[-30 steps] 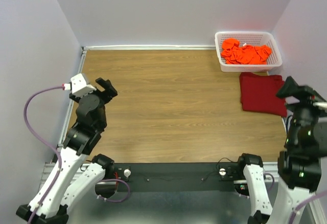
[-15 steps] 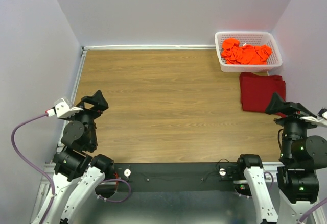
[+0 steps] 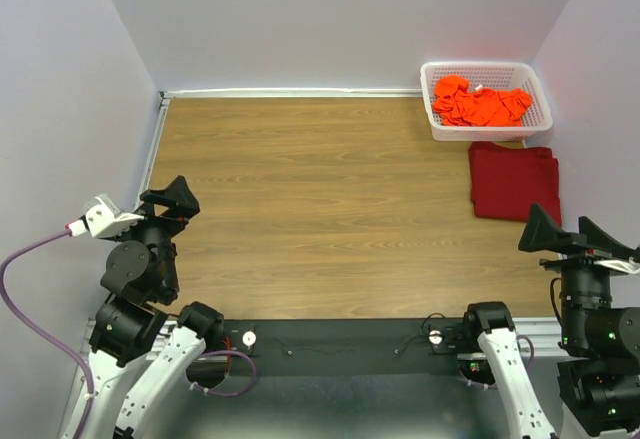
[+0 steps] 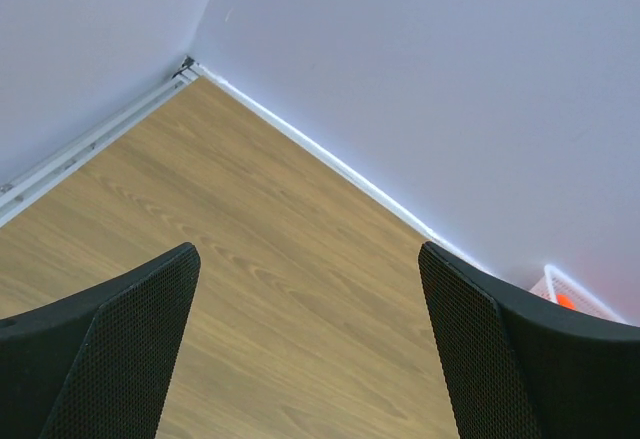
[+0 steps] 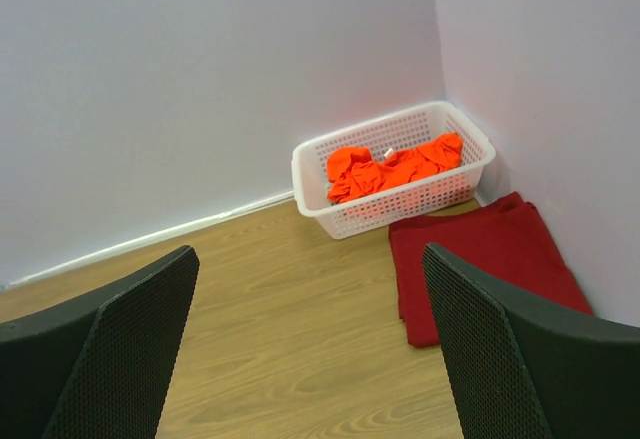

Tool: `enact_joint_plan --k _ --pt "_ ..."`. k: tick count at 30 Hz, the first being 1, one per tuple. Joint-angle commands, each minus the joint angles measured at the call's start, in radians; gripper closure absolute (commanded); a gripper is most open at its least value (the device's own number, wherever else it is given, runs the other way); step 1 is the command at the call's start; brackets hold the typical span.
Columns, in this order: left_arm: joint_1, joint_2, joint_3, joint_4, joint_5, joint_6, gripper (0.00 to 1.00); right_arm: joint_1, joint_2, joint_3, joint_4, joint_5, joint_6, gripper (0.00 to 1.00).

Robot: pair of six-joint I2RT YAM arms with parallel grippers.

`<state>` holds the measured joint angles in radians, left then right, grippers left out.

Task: Fold and stack the t-shirts
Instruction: Neatly place the folded tshirt to the corner

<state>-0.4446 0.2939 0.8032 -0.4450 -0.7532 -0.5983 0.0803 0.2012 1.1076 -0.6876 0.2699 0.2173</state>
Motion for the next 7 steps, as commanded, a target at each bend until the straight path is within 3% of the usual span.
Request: enact_joint_plan --k 1,7 --pt "0.003 0.002 0.024 -0.006 -0.041 0.022 0.01 0.015 -0.016 0.009 -0.056 -0.04 0.023 0.0" --pt "0.003 -0.004 0.03 -0.032 -0.021 0.039 0.01 0.016 0.009 0.029 -0.081 -0.069 0.056 0.0"
